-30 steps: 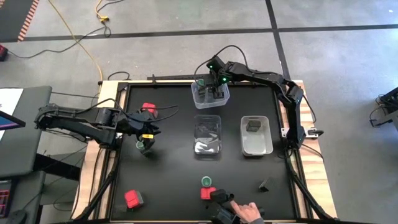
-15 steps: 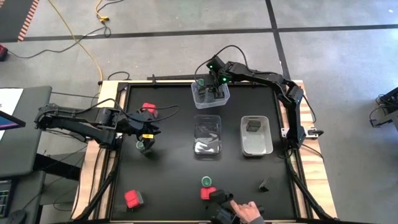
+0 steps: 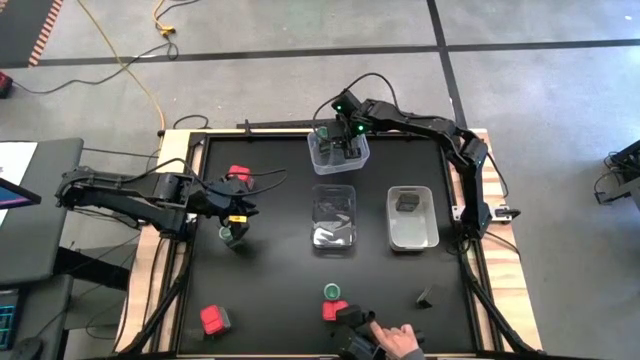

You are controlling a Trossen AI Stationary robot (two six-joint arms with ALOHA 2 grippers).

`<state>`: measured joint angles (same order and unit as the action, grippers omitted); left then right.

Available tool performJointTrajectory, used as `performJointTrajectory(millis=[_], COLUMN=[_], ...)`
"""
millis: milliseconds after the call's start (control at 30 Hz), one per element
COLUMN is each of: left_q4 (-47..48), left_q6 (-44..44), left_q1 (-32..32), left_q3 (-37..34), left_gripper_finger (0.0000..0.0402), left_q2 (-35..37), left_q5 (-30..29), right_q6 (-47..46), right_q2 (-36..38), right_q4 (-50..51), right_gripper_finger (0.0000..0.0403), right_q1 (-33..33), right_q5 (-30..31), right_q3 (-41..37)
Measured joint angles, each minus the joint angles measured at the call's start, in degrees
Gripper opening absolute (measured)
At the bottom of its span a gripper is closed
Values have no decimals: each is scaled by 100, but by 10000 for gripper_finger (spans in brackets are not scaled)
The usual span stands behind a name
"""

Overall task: Sort spices by type
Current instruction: Put the green seasoning bottle into the transparent bin

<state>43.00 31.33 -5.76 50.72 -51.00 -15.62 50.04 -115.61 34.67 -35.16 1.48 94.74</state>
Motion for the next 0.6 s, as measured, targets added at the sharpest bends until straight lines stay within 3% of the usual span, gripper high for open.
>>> performJointTrajectory(millis=[600], left_q4=[0], left_q6=[0], left_q1=[1], left_q3=[0], left_gripper_finger=[75], left_q2=[0], left_q5=[0], right_q6=[-31], right_q2=[0], right_q4=[142], right_gripper_finger=[261], right_q1=[-24], right_q5=[168], right_q3=[0])
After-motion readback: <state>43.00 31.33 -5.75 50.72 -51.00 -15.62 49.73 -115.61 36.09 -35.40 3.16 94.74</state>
